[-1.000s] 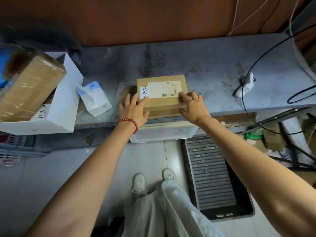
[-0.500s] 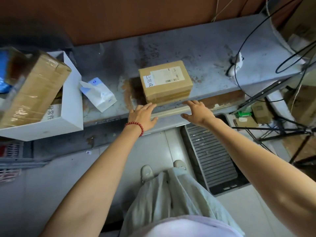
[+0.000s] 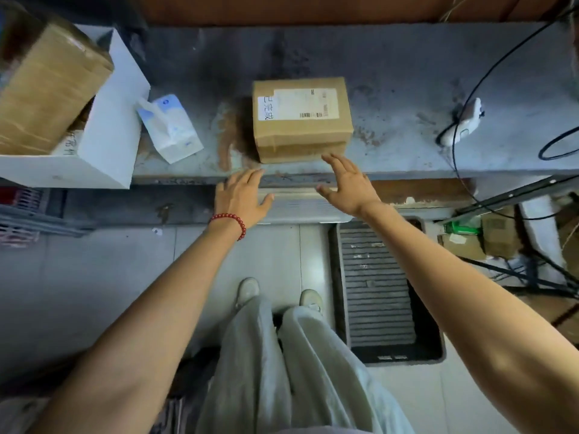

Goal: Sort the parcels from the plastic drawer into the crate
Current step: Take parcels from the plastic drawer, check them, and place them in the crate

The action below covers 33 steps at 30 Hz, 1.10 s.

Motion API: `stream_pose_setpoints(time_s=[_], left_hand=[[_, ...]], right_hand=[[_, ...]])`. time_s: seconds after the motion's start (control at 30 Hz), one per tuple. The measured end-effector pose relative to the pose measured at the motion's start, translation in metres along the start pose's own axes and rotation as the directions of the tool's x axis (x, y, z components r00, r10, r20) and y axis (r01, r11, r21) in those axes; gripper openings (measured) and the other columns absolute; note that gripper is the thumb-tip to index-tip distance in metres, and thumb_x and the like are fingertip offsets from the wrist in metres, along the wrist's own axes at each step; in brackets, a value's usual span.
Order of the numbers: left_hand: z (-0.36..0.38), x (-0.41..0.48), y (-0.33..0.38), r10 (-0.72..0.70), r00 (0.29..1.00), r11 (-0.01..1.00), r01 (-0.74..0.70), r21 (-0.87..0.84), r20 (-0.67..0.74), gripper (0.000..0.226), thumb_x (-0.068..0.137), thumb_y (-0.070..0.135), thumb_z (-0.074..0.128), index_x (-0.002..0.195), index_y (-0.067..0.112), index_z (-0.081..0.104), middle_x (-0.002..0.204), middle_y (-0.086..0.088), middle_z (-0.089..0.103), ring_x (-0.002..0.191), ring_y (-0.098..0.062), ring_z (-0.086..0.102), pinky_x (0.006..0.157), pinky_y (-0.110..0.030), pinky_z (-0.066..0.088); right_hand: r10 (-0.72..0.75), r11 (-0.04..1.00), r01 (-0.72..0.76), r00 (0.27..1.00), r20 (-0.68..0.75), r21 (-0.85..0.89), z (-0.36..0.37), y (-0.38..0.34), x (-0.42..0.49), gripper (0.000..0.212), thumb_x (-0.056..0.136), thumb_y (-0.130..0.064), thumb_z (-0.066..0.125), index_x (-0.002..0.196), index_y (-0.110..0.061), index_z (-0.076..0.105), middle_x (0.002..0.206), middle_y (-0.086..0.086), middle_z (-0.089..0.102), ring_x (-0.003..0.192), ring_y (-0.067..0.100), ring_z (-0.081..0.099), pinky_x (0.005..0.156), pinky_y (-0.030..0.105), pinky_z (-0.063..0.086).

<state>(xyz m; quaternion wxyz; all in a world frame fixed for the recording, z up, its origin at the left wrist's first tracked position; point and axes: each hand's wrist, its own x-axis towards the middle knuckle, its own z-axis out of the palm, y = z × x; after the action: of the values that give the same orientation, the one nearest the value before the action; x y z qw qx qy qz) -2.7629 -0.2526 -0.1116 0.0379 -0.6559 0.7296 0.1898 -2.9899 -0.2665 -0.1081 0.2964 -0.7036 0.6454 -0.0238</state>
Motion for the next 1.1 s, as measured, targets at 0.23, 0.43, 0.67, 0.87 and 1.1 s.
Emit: stream_pose_setpoints(time_s=[0.23,0.43,0.67,0.87,1.1], left_hand=[[0.080,-0.064,0.012,-0.151,0.979,0.984,0.161,-0.069,0.135,0.057,0.096,0.041,0.045,0.147,0.022,0.029,0.149,-0.002,0.037,0.135,-0.024,0.034,0.106,-0.040,0.028],[0.114,-0.074,0.007,-0.192,0.964,0.981,0.195,-0.001,0.187,0.055,0.095,0.042,0.044,0.146,0.024,0.031,0.146,-0.001,0.043,0.131,-0.023,0.038,0.104,-0.038,0.030],[0.158,-0.028,-0.028,-0.165,0.980,0.984,0.157,0.080,0.111,0.054,0.094,0.044,0.045,0.143,0.023,0.037,0.140,-0.001,0.048,0.129,-0.022,0.040,0.102,-0.039,0.030],[0.252,0.033,-0.074,-0.113,0.986,0.978,0.087,0.191,0.126,0.054,0.093,0.047,0.041,0.143,0.026,0.035,0.139,0.006,0.049,0.129,-0.018,0.040,0.101,-0.036,0.031],[0.377,0.091,-0.115,-0.104,0.987,0.982,0.082,0.168,0.125,0.054,0.094,0.048,0.040,0.145,0.028,0.033,0.138,0.005,0.050,0.130,-0.018,0.039,0.105,-0.037,0.030]], right_hand=[[-0.043,0.998,0.036,0.990,0.136,0.053,0.058,0.042,-0.030,0.060,0.094,-0.036,0.056,0.147,-0.019,0.033,0.158,0.003,0.024,0.142,0.027,0.026,0.114,0.045,0.027],[-0.025,0.996,0.009,0.983,0.180,0.091,0.097,0.054,-0.043,0.057,0.094,-0.037,0.055,0.145,-0.021,0.035,0.156,0.000,0.027,0.142,0.023,0.028,0.114,0.043,0.029],[0.005,0.995,0.006,0.994,0.112,-0.097,0.143,0.077,-0.011,0.058,0.096,-0.047,0.045,0.148,-0.024,0.031,0.153,-0.004,0.032,0.140,0.019,0.029,0.112,0.038,0.026],[0.097,0.990,-0.083,0.989,0.115,-0.117,0.230,0.129,0.045,0.060,0.096,-0.051,0.042,0.148,-0.026,0.028,0.151,-0.002,0.036,0.139,0.021,0.030,0.111,0.037,0.025],[0.086,0.983,-0.069,0.992,0.095,-0.171,0.339,0.199,0.096,0.062,0.094,-0.054,0.043,0.148,-0.028,0.029,0.151,-0.003,0.036,0.137,0.022,0.034,0.107,0.036,0.032]])
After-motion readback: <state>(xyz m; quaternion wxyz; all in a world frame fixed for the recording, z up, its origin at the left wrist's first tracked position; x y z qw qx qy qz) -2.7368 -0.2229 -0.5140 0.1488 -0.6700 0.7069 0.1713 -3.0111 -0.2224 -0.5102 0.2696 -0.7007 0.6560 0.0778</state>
